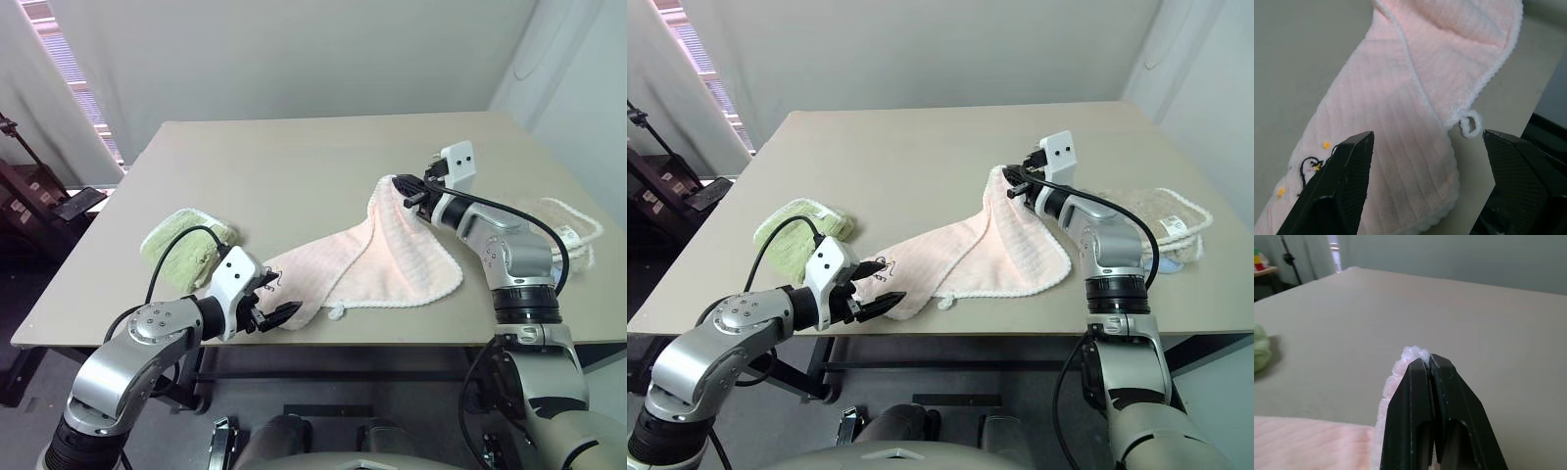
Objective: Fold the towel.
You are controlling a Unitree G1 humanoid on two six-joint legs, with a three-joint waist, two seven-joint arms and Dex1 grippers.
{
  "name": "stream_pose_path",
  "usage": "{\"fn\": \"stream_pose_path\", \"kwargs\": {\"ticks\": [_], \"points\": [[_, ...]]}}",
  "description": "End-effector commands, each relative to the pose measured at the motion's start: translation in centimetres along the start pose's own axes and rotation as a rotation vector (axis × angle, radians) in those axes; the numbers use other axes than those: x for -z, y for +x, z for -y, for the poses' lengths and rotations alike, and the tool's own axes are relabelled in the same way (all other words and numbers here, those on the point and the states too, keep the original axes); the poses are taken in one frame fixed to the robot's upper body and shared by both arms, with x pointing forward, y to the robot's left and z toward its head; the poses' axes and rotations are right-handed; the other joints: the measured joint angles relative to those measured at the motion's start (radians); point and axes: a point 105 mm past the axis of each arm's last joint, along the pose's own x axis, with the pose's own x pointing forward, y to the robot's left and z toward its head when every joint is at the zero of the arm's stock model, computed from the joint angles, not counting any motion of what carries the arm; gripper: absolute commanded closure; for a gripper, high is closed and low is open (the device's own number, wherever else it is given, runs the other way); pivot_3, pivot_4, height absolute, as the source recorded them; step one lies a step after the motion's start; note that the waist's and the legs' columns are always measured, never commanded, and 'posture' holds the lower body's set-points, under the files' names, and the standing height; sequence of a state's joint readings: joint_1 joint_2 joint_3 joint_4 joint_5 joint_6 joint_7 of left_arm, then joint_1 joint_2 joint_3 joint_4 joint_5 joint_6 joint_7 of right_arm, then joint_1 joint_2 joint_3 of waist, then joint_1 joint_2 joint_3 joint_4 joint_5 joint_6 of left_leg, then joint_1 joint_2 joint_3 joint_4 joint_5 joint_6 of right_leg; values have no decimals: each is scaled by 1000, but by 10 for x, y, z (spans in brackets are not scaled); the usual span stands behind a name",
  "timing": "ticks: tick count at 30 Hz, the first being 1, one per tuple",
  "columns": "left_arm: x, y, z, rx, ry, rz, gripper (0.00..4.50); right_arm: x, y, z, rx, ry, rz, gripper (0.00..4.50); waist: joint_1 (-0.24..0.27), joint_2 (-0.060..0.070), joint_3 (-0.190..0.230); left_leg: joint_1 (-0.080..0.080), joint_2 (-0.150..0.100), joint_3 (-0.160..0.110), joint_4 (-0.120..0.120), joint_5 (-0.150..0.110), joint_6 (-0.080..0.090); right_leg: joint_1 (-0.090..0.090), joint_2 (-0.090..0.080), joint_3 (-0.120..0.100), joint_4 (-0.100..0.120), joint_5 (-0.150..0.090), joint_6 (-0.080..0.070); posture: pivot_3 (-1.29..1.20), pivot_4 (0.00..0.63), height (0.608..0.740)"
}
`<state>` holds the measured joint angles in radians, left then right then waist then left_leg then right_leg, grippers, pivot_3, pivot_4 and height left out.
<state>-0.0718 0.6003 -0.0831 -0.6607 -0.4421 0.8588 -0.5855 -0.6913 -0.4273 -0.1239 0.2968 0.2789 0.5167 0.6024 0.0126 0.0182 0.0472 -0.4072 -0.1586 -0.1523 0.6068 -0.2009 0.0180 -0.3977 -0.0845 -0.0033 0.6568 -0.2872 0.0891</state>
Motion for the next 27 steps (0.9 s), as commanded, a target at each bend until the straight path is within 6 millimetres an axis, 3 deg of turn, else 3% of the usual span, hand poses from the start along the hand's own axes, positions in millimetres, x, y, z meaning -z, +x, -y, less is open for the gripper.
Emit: {"fn": "stream_pose_path", "kwargs": {"ticks": [1,4,7,10,17,27], "points": [[1,1,3,12,38,3,745,-22,-3,1,-3,-66,62,4480,-3,0,0,0,0,1,0,0,0,0,0,1,0,0,0,0,0,737],[2,-1,1,16,45,-2,745,-19,-3,7,33,-72,43,4480,-21,-1,0,0,-4,-5,0,1,1,4,-5,-6,0,-2,-2,0,0,737],[3,-1,-1,14,60,-10,745,-19,-4,11,56,-64,51,4480,-35,1,1,-2,-12,-21,5,3,3,15,-16,-30,0,-9,-7,0,0,737],[3,0,-2,8,77,-11,745,-22,-5,16,91,-44,68,4480,-29,3,2,2,-46,-72,2,5,1,20,-13,-32,1,-19,4,0,0,737],[22,12,2,19,146,-69,745,-16,-5,17,97,-68,22,4480,-4,4,2,0,-36,-52,-4,7,0,1,-11,-10,12,-20,1,0,0,737],[36,16,5,48,156,-88,745,-11,-5,16,101,-79,-15,4480,0,3,2,2,-36,-38,-5,6,2,-1,-11,3,12,-19,1,0,0,737]]}}
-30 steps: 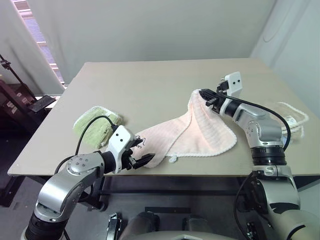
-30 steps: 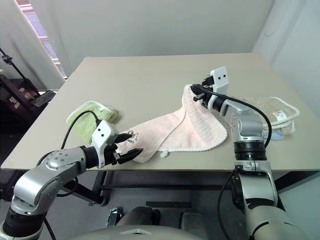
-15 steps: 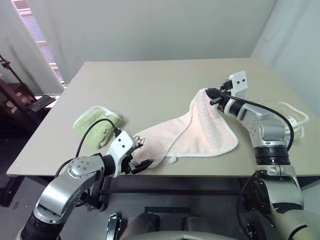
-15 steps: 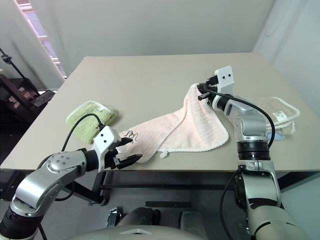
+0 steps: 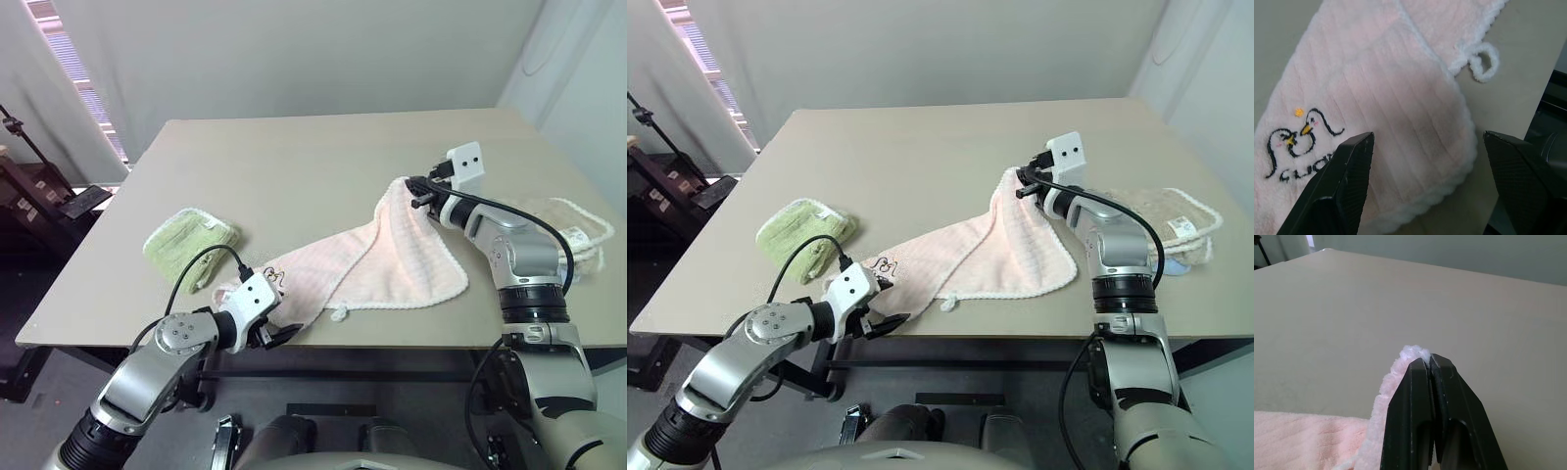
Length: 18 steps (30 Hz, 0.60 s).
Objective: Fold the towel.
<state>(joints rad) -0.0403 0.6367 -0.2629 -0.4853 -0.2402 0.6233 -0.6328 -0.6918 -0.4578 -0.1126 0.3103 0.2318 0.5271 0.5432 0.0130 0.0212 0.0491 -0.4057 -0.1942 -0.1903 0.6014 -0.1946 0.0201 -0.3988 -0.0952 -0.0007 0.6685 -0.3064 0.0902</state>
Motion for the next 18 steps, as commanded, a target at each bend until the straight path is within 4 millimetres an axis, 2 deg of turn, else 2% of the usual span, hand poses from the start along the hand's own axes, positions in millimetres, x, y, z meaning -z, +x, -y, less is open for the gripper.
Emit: {"fn": "stream_pose_path", "kwargs": {"ticks": [1,7,12,18], "points": [[-4,-1,2,9,48,14,745,-16,-1,1,7,-32,39,4480,0,0,0,0,0,0,0,0,0,0,0,0,0,0,0,0,0,737],[3,0,-1,6,57,-13,745,-17,-2,6,31,-31,33,4480,0,0,0,0,0,0,0,0,0,0,0,0,0,0,0,0,0,737],[12,1,5,29,68,-35,745,-16,-2,7,40,-30,26,4480,-1,0,0,1,0,1,0,0,0,0,0,1,0,0,0,0,0,737],[11,2,5,21,67,-26,745,-15,-2,8,49,-30,17,4480,0,0,0,1,0,1,0,0,0,0,0,1,1,1,0,0,0,737]]}}
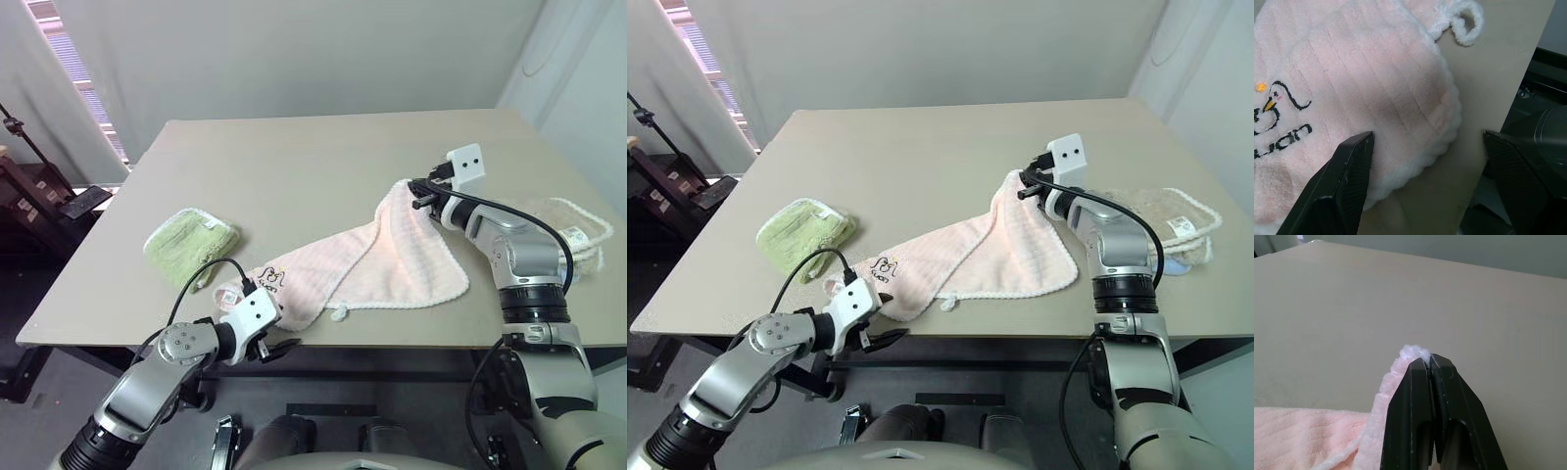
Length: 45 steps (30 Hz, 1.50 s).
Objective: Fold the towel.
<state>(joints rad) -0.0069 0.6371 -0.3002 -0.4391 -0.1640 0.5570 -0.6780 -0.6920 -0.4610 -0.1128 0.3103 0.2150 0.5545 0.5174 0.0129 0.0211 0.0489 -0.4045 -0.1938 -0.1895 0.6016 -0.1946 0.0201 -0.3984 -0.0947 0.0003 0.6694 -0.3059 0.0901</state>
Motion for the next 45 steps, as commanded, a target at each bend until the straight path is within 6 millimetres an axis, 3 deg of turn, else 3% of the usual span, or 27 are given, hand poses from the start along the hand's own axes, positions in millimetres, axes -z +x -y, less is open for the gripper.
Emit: {"fn": "stream_pose_path", "kwargs": {"ticks": [1,9,10,13,19,21,22,24,27,29,30,31,32,33,34,36,38,39,41,43,45], "points": [[-6,-2,-4,-24,41,17,745,-19,-2,4,13,-29,49,4480,0,0,0,0,0,0,0,0,0,0,0,0,0,0,0,0,0,737],[-1,-2,-16,-59,23,0,745,-17,-1,5,19,-35,34,4480,-1,0,0,0,0,0,0,0,0,0,0,0,1,0,0,0,0,737],[1,-2,-16,-56,28,-3,928,-16,-1,5,19,-36,32,4500,-1,0,0,1,0,0,0,0,0,0,0,0,1,0,0,0,0,737],[3,-2,-18,-64,47,-8,1629,-16,0,4,15,-34,32,4500,-1,0,0,2,0,1,1,0,0,1,0,0,1,0,0,0,0,737],[-10,-3,-18,-69,6,55,3875,-16,1,3,14,-35,27,4500,0,0,0,2,1,1,3,0,0,2,1,0,3,0,0,0,0,737],[41,25,-45,-103,-55,-5,4467,-16,1,4,16,-35,26,4500,5,3,-2,3,1,1,4,0,0,2,1,0,2,0,0,0,0,737],[60,34,-50,-104,-62,-32,4467,-15,1,5,17,-35,26,4500,19,3,-2,5,1,0,5,-1,-1,3,2,0,2,0,0,0,0,737],[72,41,-55,-98,-56,-18,4467,-14,1,6,20,-32,23,4500,33,4,-5,15,2,1,6,-1,-2,13,2,-1,1,0,-2,0,0,737],[64,37,-63,-90,-115,79,4467,-12,0,5,19,-36,18,4500,27,6,-6,17,12,11,7,-2,-2,23,3,-3,-2,-1,2,0,0,737],[48,25,-70,-70,-182,174,4467,-12,-1,5,18,-33,18,4500,20,1,-8,8,19,16,4,-3,-2,26,13,1,-2,-1,1,0,0,737],[39,18,-74,-51,-221,220,4467,-12,-2,6,18,-29,19,4500,21,-13,-9,4,22,24,-2,-3,-2,22,21,15,9,-2,0,0,0,737],[31,12,-76,-28,-258,258,4467,-11,-2,6,19,-26,18,4500,22,-25,-6,3,22,48,-9,-3,-2,21,26,39,43,-18,-20,0,0,737],[22,5,-79,-15,-286,297,4467,-11,-2,6,18,-24,17,4500,18,-35,-2,5,25,69,-6,-2,-2,19,29,65,65,-46,-17,0,0,737],[15,-1,-82,-3,-310,324,4467,-10,-1,5,15,-26,16,4500,8,-25,-2,12,38,88,-1,-2,-2,9,26,63,71,-48,-18,0,0,737],[8,-8,-83,18,-321,340,4467,-9,-1,4,11,-29,13,4500,-2,-14,-1,5,86,131,22,-1,0,9,32,44,59,-45,-26,0,0,737],[-2,-20,-82,57,-310,351,4467,-9,0,1,2,-32,9,4500,-37,-3,5,-3,150,175,59,0,-4,14,35,6,55,-39,-36,0,0,737],[-8,-26,-80,82,-313,356,4467,-9,0,0,-8,-32,10,4500,-65,11,9,-6,159,162,59,-13,-19,29,34,-17,38,-35,-40,0,0,737],[-11,-29,-79,91,-318,364,4467,-9,0,-1,-11,-33,9,4500,-78,9,8,-4,161,155,51,-15,-20,43,36,-24,15,-30,-39,0,0,737],[-17,-33,-80,89,-317,376,4467,-7,1,-1,-11,-36,5,4500,-84,4,7,-6,153,156,27,-15,-19,38,30,-23,-6,-27,-37,0,0,737],[-21,-35,-82,77,-317,388,4467,-6,1,-1,-11,-37,1,4500,-83,-2,7,-3,140,156,29,-13,-16,35,22,-14,-6,-3,-15,0,0,737],[-26,-36,-83,73,-325,404,4467,-6,1,-2,-13,-39,1,4500,-75,-3,7,-4,137,157,25,-12,-15,26,17,-13,-5,3,-13,0,0,737]]}}
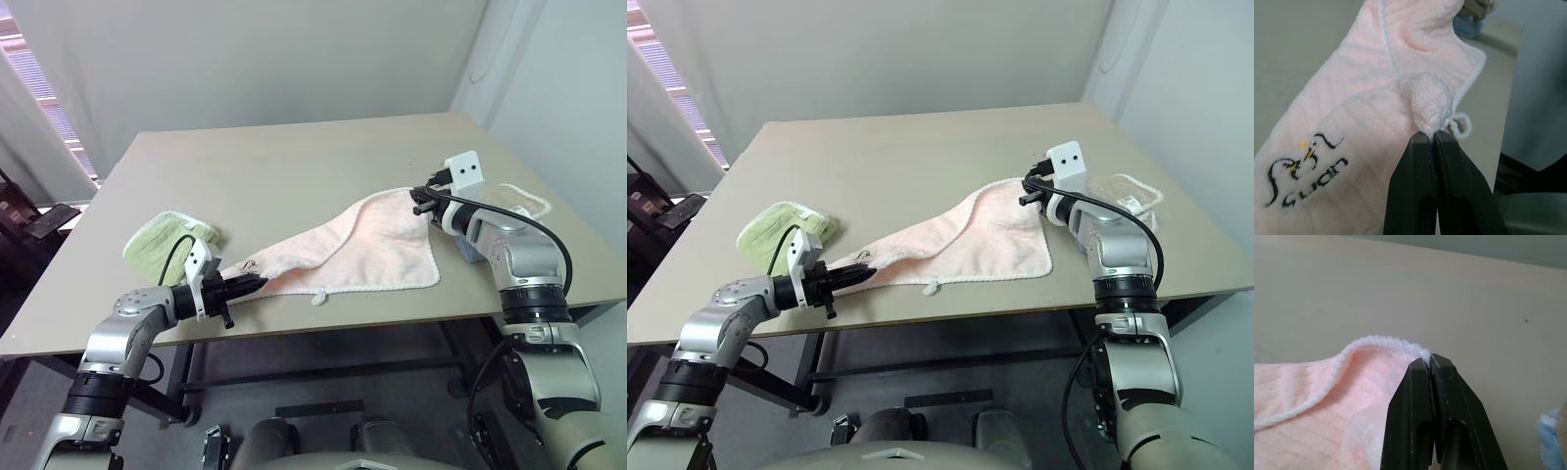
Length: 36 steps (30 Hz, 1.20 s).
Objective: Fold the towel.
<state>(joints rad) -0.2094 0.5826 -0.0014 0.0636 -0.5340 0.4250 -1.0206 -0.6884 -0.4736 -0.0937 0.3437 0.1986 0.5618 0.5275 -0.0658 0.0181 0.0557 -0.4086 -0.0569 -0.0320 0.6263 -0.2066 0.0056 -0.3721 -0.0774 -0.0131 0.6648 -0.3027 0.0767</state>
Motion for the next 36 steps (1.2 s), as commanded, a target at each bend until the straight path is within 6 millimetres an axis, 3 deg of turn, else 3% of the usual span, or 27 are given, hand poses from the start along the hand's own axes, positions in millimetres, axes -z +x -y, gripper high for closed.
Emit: {"fn": "stream_pose_path", "kwargs": {"ticks": [1,8,16,21,25,32,36], "points": [[-21,-3,0,-9,22,60,4467,-18,-1,-5,-15,-33,56,4500,7,0,0,-2,0,0,-1,1,2,-2,1,0,1,1,2,0,0,737],[-52,-17,-30,-119,65,110,4467,-28,-9,7,13,-56,103,4500,36,-2,1,-9,1,2,-13,2,2,-16,2,3,1,1,2,0,0,737],[-94,-29,-63,-211,75,176,4467,-35,-15,31,92,-63,139,4500,55,-4,2,-10,0,5,-8,3,3,-15,2,5,0,2,1,0,0,737],[-123,-13,-89,-283,77,217,4467,-40,-11,46,163,-98,146,4500,53,-5,2,-10,0,5,-4,4,4,-13,4,6,1,4,2,0,0,737],[-144,4,-107,-348,61,271,4467,-55,-7,54,223,-134,200,4500,53,-5,2,-10,0,6,-2,4,5,-13,5,7,1,6,5,0,0,737],[-175,34,-115,-404,54,396,4467,-104,-15,92,426,-172,325,4500,50,-9,4,-11,1,7,-1,4,5,-15,6,8,2,6,6,0,0,737],[-197,35,-119,-488,57,519,4467,-128,-25,108,492,-164,383,4500,52,-12,6,-14,1,7,-1,4,5,-18,5,9,2,7,7,0,0,737]]}}
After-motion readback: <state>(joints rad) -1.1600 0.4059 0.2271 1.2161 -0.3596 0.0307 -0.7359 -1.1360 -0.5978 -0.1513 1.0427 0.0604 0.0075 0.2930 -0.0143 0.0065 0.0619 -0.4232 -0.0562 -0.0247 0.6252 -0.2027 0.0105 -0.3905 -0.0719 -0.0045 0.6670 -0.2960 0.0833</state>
